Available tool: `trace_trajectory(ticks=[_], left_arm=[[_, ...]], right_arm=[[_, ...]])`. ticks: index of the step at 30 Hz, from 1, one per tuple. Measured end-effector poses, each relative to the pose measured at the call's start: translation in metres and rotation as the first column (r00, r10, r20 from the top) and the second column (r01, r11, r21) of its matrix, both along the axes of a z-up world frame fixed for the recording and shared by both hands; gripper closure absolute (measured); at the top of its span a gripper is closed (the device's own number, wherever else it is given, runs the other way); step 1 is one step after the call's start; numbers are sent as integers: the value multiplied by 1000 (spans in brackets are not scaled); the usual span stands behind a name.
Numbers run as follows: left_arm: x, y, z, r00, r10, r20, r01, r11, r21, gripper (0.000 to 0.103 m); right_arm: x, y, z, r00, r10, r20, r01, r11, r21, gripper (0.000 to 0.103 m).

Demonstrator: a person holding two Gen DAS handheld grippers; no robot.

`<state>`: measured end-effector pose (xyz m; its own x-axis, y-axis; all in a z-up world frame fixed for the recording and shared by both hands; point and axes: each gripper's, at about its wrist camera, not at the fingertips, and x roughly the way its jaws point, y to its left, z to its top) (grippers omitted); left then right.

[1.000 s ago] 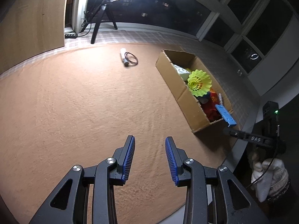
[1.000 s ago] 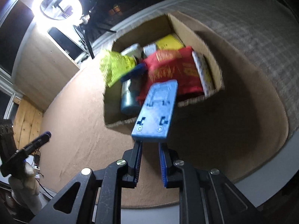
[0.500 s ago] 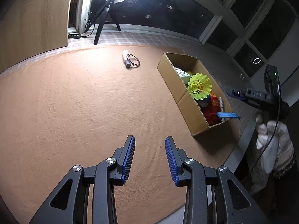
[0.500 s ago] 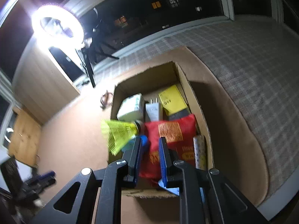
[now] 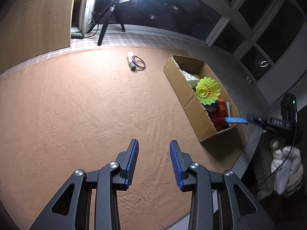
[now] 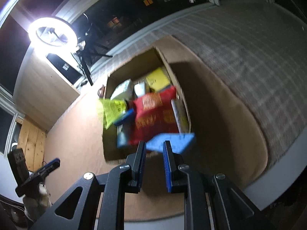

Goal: Organize objects

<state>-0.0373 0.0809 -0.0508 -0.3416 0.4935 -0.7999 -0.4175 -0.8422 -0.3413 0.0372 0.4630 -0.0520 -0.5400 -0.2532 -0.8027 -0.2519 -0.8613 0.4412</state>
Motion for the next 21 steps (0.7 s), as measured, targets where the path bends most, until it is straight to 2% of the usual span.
trace_trajectory(ticks=[4,9,14,18,21], left_arm=[[-3,3,0,1000,-5,-2,5,1000,-5,67],[-10,-9,1,1000,22,-7,-22,1000,-14,62],[-20,-32,2,997,80,-11,-80,997,-23,53],[-28,-55,1,991,130,-17,-130,991,-34,51],[-33,-75,1,985,170,-21,-171,985,-34,51]], right_arm=[[-2,-17,-1,1000,29,1,-29,1000,2,85],[-29,-52,13,994,103,-35,-103,995,9,62],[-75,-92,31,978,195,-78,-196,981,-10,62],[-120,-127,39,960,267,-86,-267,964,12,62],[-157,-149,33,955,289,-62,-291,956,-35,62]])
